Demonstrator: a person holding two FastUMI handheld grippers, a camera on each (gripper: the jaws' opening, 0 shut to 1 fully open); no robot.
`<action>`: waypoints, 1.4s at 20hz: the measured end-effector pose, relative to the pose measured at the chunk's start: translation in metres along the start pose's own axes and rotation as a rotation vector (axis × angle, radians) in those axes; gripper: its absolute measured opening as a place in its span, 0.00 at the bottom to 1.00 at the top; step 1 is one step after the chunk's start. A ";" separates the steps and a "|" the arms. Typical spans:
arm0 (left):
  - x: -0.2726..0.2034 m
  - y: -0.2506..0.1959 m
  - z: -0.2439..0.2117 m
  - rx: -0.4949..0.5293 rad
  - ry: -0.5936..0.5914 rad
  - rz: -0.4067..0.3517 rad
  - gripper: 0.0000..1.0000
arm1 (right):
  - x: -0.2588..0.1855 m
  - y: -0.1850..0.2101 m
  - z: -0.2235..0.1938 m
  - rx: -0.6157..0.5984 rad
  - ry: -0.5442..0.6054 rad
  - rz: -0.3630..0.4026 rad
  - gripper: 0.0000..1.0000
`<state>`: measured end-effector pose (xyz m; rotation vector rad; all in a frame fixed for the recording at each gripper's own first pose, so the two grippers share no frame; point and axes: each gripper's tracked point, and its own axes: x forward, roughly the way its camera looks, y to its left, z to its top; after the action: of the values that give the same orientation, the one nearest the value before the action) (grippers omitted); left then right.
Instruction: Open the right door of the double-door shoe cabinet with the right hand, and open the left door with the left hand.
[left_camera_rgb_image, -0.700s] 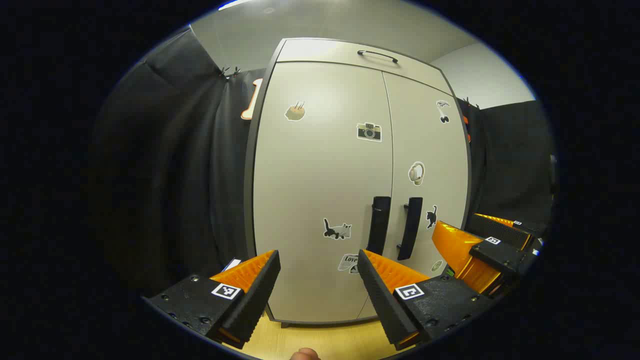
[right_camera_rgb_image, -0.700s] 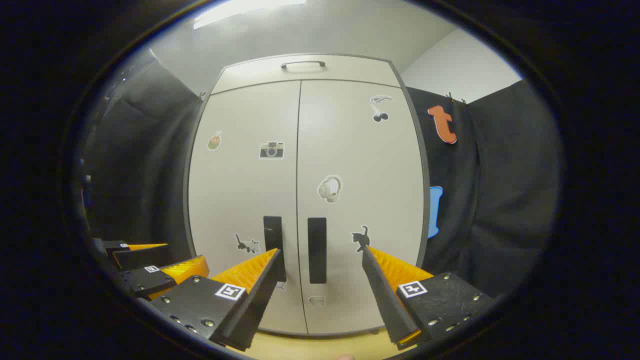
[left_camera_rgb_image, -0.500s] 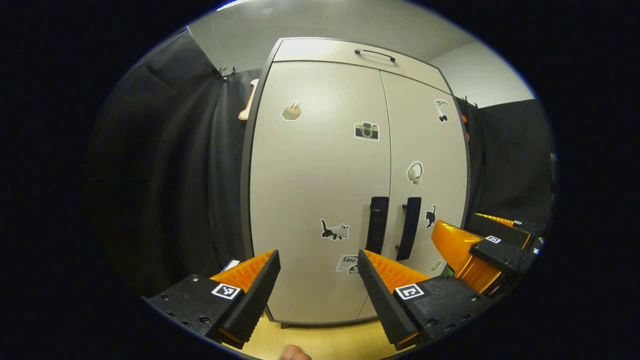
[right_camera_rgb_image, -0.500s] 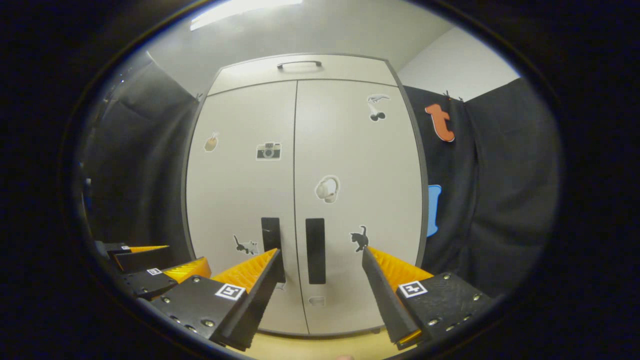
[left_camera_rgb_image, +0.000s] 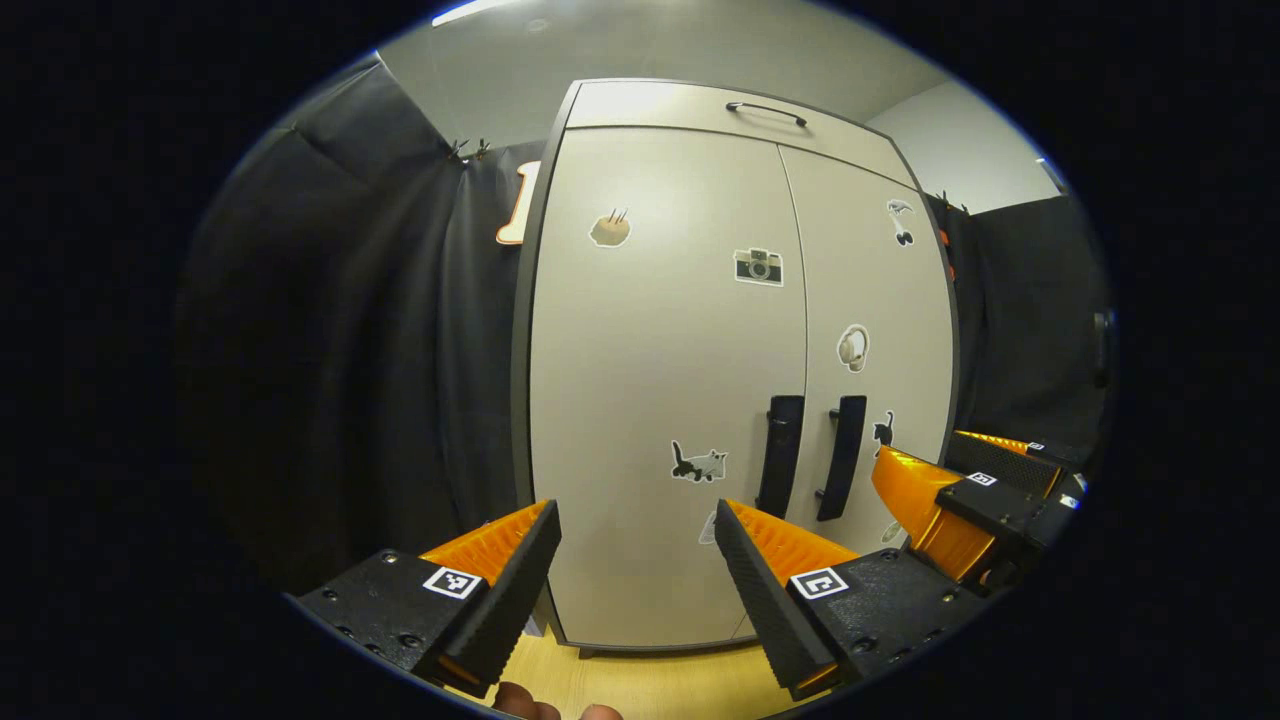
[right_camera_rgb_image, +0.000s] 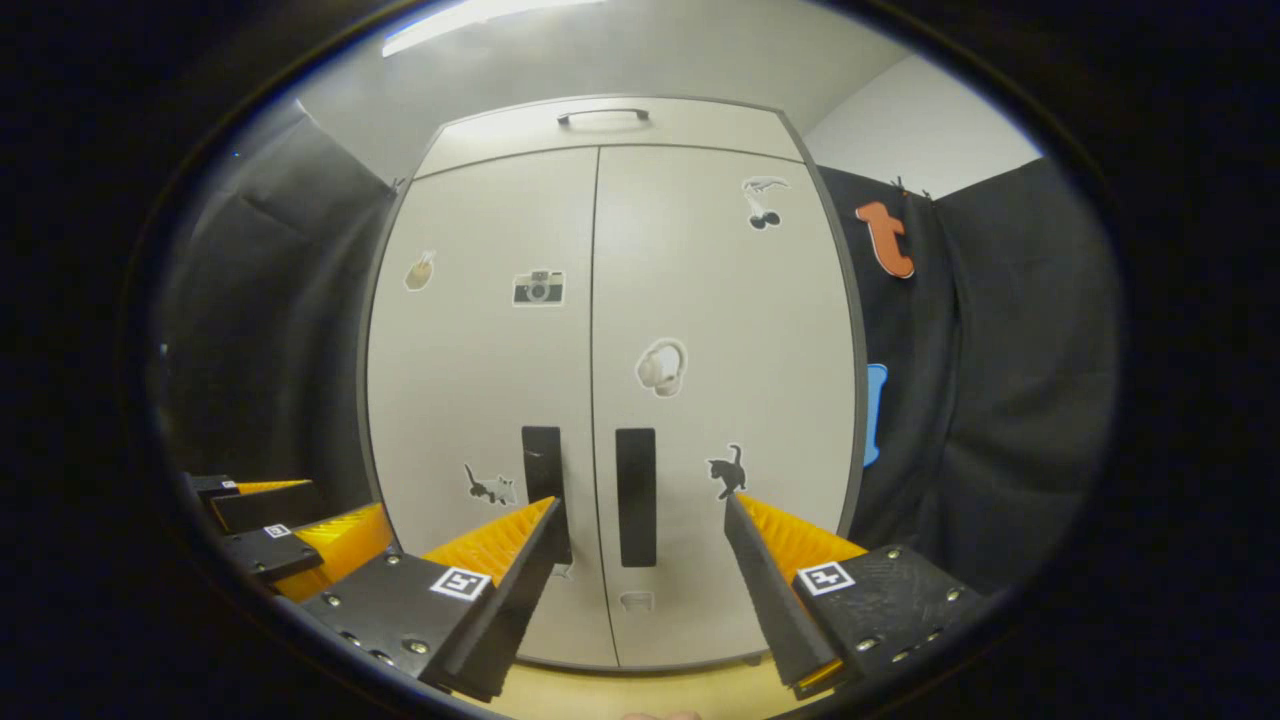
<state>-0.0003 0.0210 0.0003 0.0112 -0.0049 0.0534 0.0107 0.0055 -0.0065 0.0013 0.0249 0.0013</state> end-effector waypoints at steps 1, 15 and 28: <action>0.000 0.002 0.000 0.001 0.000 0.004 0.96 | 0.001 0.001 0.000 -0.002 0.003 0.002 0.96; 0.009 0.041 -0.016 -0.024 0.041 0.059 0.96 | 0.062 0.001 -0.020 -0.012 0.035 -0.028 0.94; 0.006 0.063 -0.027 -0.011 0.073 0.107 0.96 | 0.105 0.006 -0.045 -0.012 0.078 -0.045 0.31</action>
<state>0.0026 0.0847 -0.0261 -0.0022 0.0677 0.1605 0.1144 0.0116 -0.0544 -0.0110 0.1029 -0.0433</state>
